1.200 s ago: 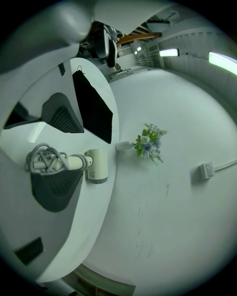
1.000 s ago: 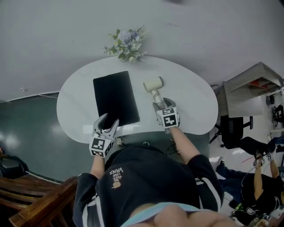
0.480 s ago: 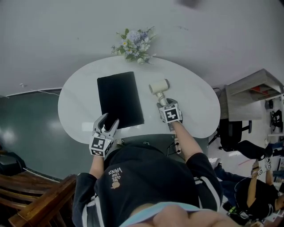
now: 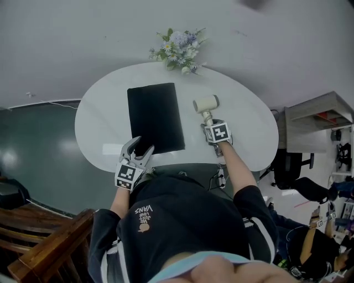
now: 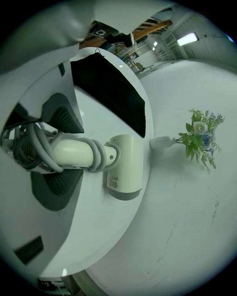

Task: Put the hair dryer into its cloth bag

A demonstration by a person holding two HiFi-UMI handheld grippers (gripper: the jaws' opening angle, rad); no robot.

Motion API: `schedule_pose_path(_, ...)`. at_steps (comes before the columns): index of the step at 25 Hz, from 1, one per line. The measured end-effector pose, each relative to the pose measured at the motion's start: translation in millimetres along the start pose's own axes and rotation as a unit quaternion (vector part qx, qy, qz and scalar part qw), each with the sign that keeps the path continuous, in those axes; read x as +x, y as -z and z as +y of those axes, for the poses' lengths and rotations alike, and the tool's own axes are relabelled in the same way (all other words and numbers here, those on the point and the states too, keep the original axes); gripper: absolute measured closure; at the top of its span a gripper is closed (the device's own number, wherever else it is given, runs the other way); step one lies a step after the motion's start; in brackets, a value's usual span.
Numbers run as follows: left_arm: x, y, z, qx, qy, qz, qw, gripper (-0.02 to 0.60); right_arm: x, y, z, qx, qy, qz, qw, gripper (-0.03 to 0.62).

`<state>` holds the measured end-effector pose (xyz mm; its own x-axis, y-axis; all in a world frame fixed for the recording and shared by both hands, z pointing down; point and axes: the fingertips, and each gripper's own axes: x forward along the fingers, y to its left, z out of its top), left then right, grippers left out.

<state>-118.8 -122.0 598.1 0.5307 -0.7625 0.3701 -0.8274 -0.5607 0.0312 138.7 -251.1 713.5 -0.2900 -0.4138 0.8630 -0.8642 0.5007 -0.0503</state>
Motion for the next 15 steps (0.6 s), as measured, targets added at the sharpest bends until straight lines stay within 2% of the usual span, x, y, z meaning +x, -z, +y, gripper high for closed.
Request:
schedule_pose_path(7, 11, 41, -21, 0.06, 0.06, 0.07, 0.9939, 0.324, 3, 2, 0, 0.001, -0.005, 0.007, 1.0, 0.367)
schedule_pose_path(15, 24, 79, -42, 0.136, 0.121, 0.143, 0.9729, 0.316, 3, 0, -3, 0.016, 0.008, -0.003, 1.0, 0.368)
